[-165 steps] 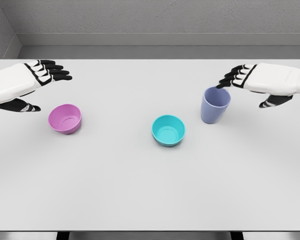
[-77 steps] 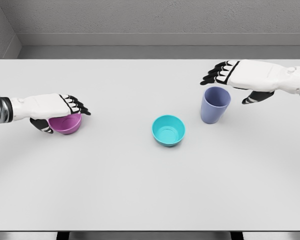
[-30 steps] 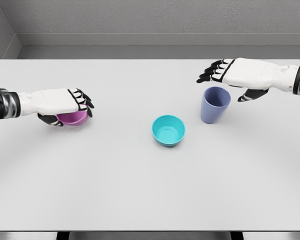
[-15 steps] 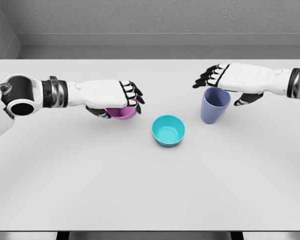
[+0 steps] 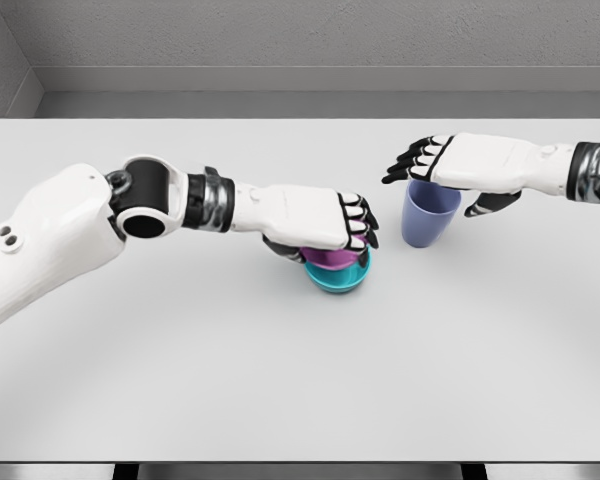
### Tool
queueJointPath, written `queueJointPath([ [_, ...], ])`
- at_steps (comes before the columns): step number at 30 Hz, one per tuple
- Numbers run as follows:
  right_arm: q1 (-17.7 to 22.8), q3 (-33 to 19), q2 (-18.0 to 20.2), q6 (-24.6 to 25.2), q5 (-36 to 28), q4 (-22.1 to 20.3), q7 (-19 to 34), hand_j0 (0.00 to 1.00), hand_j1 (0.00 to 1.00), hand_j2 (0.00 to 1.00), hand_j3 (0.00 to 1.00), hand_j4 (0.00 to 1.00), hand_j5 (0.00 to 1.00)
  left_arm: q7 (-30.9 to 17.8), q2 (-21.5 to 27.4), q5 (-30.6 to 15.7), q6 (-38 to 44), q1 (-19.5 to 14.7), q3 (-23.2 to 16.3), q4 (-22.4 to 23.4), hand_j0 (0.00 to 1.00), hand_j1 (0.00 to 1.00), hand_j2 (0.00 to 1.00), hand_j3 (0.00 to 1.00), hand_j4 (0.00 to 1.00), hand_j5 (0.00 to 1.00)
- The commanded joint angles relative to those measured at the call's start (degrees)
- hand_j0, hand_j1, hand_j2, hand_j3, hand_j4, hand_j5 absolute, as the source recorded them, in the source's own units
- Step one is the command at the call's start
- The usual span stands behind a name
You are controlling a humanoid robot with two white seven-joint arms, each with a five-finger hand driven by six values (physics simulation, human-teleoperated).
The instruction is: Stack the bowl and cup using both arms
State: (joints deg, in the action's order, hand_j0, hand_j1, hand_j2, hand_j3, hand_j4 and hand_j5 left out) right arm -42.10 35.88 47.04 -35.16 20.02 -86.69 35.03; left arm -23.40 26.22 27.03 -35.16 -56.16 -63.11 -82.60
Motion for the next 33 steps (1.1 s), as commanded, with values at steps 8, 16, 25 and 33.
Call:
queueJointPath([
  [8, 0.00, -0.02, -0.55, 0.16, -0.16, 1.26, -0.03, 1.00, 1.00, 1.00, 1.00, 1.00, 1.00, 0.10, -2.49, -0.40, 0.16, -0.35, -2.19, 3.76, 0.68, 0.68, 0.68, 0.68, 0.68, 0.68],
  [16, 0.00, 0.07, -1.16, 0.16, 0.02, 1.96, -0.03, 1.00, 1.00, 1.00, 1.00, 1.00, 1.00, 0.19, -2.40, -0.49, 0.16, -0.35, -3.16, 3.85, 0.72, 0.72, 0.72, 0.72, 0.72, 0.72],
  [25, 0.00, 0.34, -1.95, 0.16, 1.07, 2.75, -0.03, 1.00, 1.00, 1.00, 1.00, 1.00, 1.00, 0.28, -2.40, -1.10, 0.16, -0.35, -3.07, 3.85, 1.00, 1.00, 1.00, 1.00, 1.00, 1.00],
  [33, 0.00, 0.60, -1.95, 0.16, 1.07, 2.93, -0.03, 1.00, 1.00, 1.00, 1.00, 1.00, 1.00, 0.37, -1.52, -2.42, 0.16, -1.58, -2.98, 3.50, 1.00, 1.00, 1.00, 1.00, 1.00, 1.00],
])
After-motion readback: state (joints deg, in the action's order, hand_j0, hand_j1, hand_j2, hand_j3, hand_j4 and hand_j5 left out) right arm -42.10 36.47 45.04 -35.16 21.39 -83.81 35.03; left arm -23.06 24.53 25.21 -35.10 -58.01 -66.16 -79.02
